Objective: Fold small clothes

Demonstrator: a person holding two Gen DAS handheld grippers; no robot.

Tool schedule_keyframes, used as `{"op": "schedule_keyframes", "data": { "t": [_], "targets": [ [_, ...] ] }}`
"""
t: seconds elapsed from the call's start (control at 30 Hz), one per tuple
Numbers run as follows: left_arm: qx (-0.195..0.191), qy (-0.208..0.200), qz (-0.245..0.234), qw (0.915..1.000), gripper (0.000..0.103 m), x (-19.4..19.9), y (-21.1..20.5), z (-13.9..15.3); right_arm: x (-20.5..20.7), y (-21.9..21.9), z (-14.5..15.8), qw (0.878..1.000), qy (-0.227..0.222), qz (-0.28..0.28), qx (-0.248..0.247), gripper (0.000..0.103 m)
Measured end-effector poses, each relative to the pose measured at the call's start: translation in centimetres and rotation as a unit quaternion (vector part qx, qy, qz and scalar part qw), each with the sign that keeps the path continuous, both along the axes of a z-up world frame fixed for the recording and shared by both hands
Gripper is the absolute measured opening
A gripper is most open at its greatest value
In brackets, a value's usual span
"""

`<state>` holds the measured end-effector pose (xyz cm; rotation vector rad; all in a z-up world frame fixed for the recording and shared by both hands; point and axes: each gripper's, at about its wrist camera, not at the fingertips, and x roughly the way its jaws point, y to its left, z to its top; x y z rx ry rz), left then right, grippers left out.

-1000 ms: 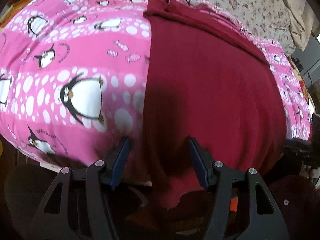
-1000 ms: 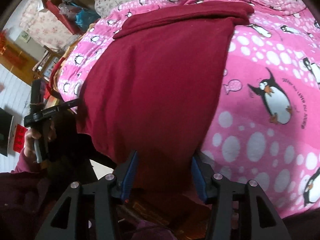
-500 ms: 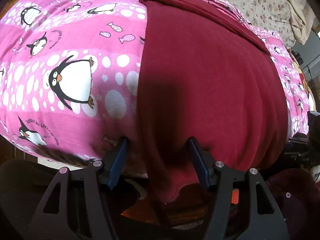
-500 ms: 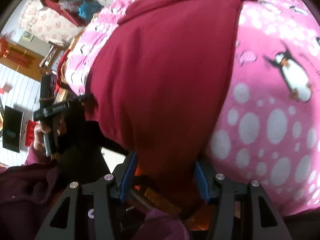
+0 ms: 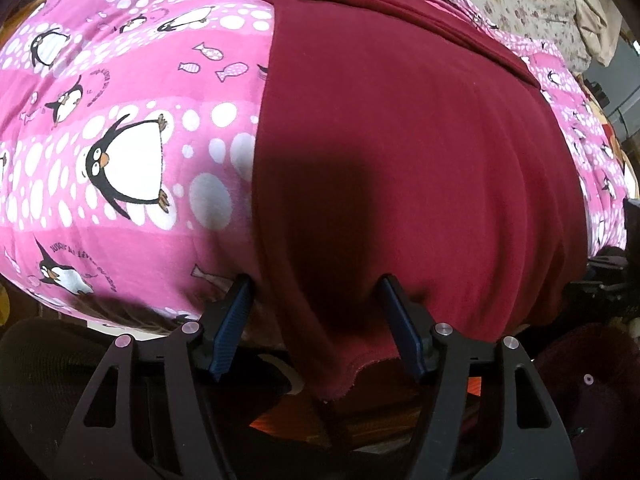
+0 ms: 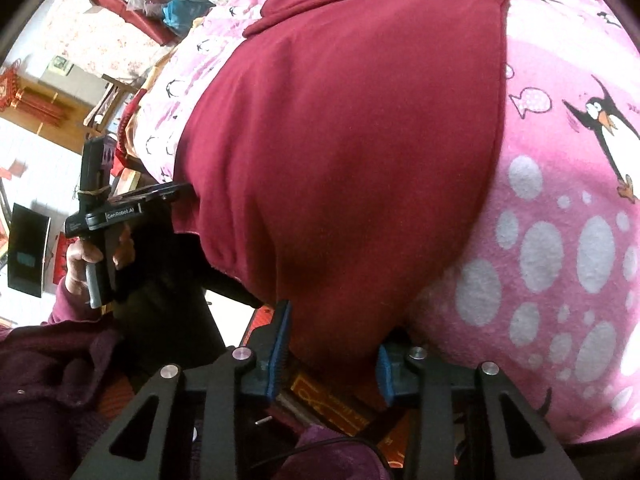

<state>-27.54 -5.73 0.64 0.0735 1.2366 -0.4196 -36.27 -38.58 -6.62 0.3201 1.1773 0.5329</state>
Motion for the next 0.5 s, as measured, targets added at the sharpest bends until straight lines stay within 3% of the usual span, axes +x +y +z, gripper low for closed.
{"op": "schedule_keyframes", "data": {
  "t": [0.07, 0.23, 0.33, 0.37, 0.4, 0.5],
  "targets": [
    [0.003, -0.003, -0.001, 1.0000, 0.064, -0.1, -0.1, -0.1, 0.0, 0.1, 0.4, 1.000, -0.009, -0.001, -0.004, 0.031],
    [0.016, -0.010, -0.001, 0.9998, 0.045, -0.2, -0.6, -0.1, 0.0, 0.3, 1.2, 0.999, -0.029, -0.010, -0.013, 0.022],
    [0.015, -0.013, -0.002, 0.9998, 0.026, -0.5, -0.5, 0.1, 0.0, 0.3, 1.4, 0.999, -0.037, -0.012, -0.010, 0.020],
    [0.013, -0.014, -0.003, 0.9998, 0.013, -0.6, -0.4, 0.3, 0.0, 0.4, 1.6, 0.999, -0.042, -0.012, -0.009, 0.020],
    [0.004, -0.016, -0.007, 0.9998, 0.008, -0.8, -0.3, 0.5, 0.0, 0.4, 1.8, 0.999, -0.048, -0.012, -0.007, 0.019],
    [-0.004, -0.029, -0.019, 0.9994, 0.007, -1.6, 0.1, 1.6, 0.0, 0.4, 2.5, 0.998, -0.062, -0.008, 0.003, 0.018]
  ]
}}
